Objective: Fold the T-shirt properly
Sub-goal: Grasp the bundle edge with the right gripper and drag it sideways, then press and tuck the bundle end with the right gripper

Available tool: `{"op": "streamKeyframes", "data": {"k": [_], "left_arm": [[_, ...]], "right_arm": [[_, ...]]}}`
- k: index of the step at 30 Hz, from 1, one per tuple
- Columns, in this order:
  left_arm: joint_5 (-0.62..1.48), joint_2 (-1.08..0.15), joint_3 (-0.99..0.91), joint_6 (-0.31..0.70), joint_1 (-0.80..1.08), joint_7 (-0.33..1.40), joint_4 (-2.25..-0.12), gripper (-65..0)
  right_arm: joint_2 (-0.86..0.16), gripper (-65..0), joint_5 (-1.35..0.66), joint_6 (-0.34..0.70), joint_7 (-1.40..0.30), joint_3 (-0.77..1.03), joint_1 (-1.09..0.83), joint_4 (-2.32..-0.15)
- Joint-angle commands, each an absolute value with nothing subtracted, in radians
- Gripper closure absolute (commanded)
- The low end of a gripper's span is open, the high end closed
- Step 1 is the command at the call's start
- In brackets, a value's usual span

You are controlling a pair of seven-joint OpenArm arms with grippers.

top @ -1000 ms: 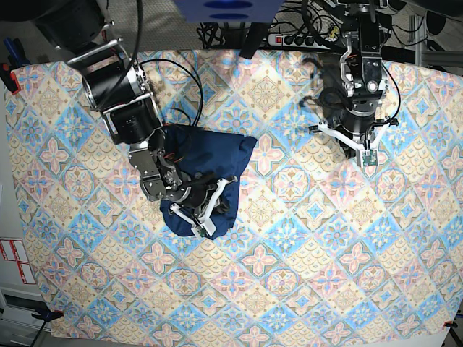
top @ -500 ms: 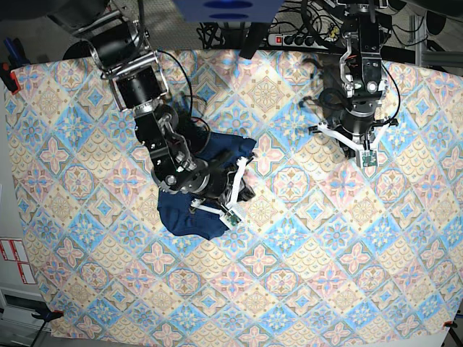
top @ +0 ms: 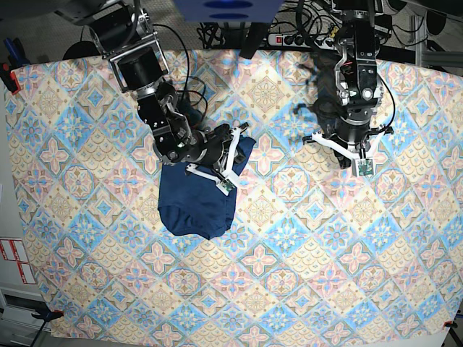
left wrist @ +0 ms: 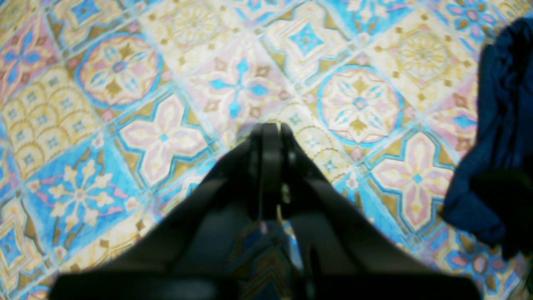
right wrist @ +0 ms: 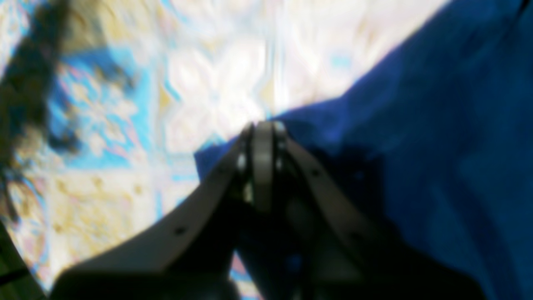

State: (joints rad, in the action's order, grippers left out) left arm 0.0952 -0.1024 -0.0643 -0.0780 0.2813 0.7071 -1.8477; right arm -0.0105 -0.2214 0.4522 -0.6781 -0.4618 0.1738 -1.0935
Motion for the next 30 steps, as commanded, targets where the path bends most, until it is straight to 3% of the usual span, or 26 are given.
{"op": "streamKeyframes", "data": {"k": [1,22,30], "left_arm": [[0.093,-0.104,-0.065,-0.073,0.274,0.685,-1.865,0.0],[0.093,-0.104,-0.065,-0.073,0.274,0.687,-1.865,0.0],[0.093,-0.104,-0.061,-0.073,0.274,0.687,-1.865,0.0]], "right_arm": [[-0.007,0.0,-0.223,0.456,-0.690,-0.460,0.193,-1.089],[-0.214,0.0,-0.225,0.456,-0.687,-0.447,0.179,-1.024],[-0.223,0.0,-0.223,0.456,-0.690,-0.298,0.183,-1.023]]}}
